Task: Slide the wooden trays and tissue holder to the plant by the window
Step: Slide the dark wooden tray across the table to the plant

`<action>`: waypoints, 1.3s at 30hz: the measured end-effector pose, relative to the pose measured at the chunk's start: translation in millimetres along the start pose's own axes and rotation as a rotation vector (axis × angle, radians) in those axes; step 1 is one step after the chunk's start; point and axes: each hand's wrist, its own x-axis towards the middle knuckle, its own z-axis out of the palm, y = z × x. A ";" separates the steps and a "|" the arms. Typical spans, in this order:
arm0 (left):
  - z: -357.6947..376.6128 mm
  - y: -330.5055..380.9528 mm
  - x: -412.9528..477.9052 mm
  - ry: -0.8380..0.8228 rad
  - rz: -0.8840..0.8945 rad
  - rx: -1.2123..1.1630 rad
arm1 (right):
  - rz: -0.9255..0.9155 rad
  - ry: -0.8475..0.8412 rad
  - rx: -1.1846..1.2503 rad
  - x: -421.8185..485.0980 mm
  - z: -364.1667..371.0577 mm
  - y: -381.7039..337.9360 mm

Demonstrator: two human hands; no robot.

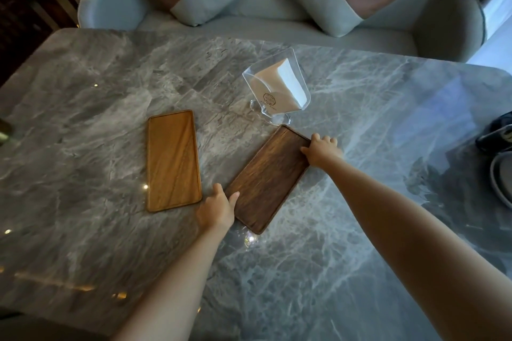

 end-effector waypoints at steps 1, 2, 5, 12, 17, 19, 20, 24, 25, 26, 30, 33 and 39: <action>0.2 -0.2 0.2 -0.005 -0.010 -0.025 | 0.011 -0.002 0.014 -0.9 0.6 0.5; 0.0 -0.4 0.7 -0.012 -0.026 -0.057 | 0.023 -0.004 0.030 -2.0 1.2 1.4; -1.1 -1.5 4.7 -0.043 -0.094 -0.192 | 0.045 -0.017 0.069 -7.1 4.3 7.0; -7.2 -0.2 7.3 -0.085 -0.117 -0.314 | 0.117 -0.056 0.187 -26.2 9.2 26.3; -14.3 9.4 12.6 -0.068 -0.080 -0.414 | 0.114 -0.009 0.215 -42.7 1.3 44.6; -19.3 18.9 17.5 -0.057 -0.050 -0.431 | 0.128 -0.001 0.279 -49.1 -3.9 55.5; -22.2 25.2 20.3 -0.048 -0.036 -0.419 | 0.136 0.004 0.312 -52.5 -6.9 61.7; -31.7 62.0 26.3 0.004 0.032 -0.433 | 0.192 0.036 0.421 -67.3 -17.7 94.3; -32.3 73.3 26.2 0.022 0.061 -0.455 | 0.208 0.038 0.436 -71.3 -19.0 104.5; -32.2 85.0 25.0 0.035 0.091 -0.474 | 0.227 0.042 0.447 -75.9 -19.9 115.1; -25.6 134.7 15.7 0.037 0.195 -0.528 | 0.311 0.092 0.534 -98.7 -18.9 158.6; -18.4 175.2 6.7 0.032 0.273 -0.523 | 0.382 0.148 0.645 -118.3 -13.4 191.1; -3.5 255.1 -8.7 -0.023 0.484 -0.490 | 0.509 0.179 0.884 -146.7 -0.8 247.0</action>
